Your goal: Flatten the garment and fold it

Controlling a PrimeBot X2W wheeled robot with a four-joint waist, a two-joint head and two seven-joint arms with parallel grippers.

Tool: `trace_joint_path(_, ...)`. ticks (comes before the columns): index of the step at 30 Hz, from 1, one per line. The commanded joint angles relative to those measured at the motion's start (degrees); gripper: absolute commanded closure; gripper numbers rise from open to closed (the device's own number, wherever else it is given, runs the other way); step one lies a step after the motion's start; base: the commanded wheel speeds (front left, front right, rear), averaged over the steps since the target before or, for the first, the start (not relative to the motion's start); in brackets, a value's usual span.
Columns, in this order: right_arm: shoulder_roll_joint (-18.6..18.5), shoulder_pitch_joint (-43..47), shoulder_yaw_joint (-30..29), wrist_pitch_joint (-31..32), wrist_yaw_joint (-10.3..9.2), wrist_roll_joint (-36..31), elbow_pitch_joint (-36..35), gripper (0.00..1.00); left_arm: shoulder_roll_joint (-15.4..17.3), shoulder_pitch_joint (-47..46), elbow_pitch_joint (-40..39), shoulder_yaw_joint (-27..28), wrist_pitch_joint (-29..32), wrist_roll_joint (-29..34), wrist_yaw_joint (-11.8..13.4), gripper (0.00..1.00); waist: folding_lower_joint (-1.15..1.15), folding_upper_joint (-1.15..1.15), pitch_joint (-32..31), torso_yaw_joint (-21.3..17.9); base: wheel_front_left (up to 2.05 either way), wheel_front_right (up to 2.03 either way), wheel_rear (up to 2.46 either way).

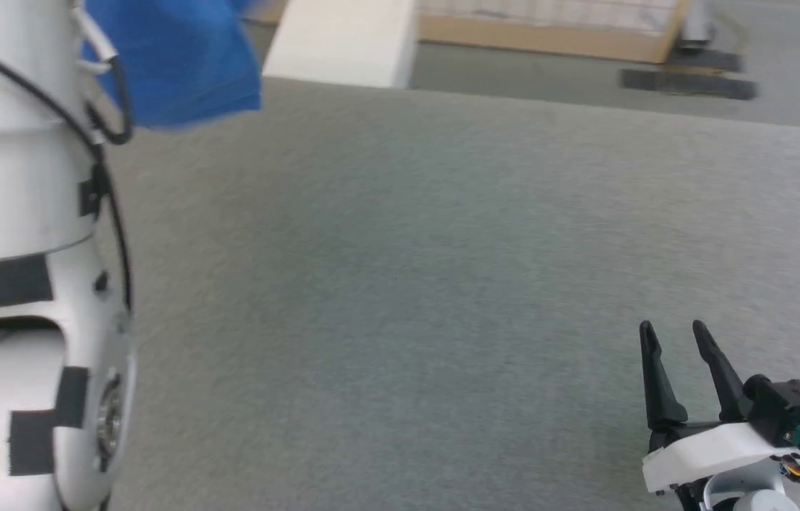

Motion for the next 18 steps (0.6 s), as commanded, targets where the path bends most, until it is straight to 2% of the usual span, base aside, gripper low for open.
trace_joint_path(1,0.02,-0.68,0.14,-0.67,-0.09,0.39,0.50,0.00,-0.82,-1.04,0.42,-0.43,-0.47,-0.99,-0.53,1.00,0.00,0.00,-3.70,-5.99,0.00,0.00,0.00)
trace_joint_path(3,0.02,-0.95,0.13,-1.29,-0.09,0.53,1.57,0.00,-3.22,-0.78,2.08,-1.68,-0.32,-3.59,-0.81,1.00,0.00,0.00,-3.70,-9.24,0.00,0.00,0.00)
trace_joint_path(5,0.02,-0.92,-0.24,-1.46,-0.09,0.38,1.61,0.00,-3.95,0.30,2.69,-2.41,-0.16,-4.84,-0.90,1.00,0.00,0.00,-3.32,-10.31,0.00,0.00,0.00)
trace_joint_path(12,0.02,-0.38,-2.60,-1.73,-0.09,-0.98,1.87,0.00,-5.35,11.35,3.65,-8.33,-1.59,-9.75,-1.22,1.00,0.00,0.00,-2.53,-11.28,0.00,0.00,0.00)
trace_joint_path(15,0.02,0.06,-2.93,-1.76,-0.09,-1.35,1.90,0.00,-5.43,18.56,3.42,-13.37,-2.17,-14.53,-1.22,1.00,0.00,0.00,-2.74,-11.30,0.00,0.00,0.00)
trace_joint_path(18,0.02,0.43,-2.98,-1.62,-0.09,-1.61,1.80,0.00,-5.44,27.38,3.31,-20.70,-1.50,-19.67,-0.14,1.00,0.00,0.00,-3.09,-11.17,0.00,0.00,0.00)
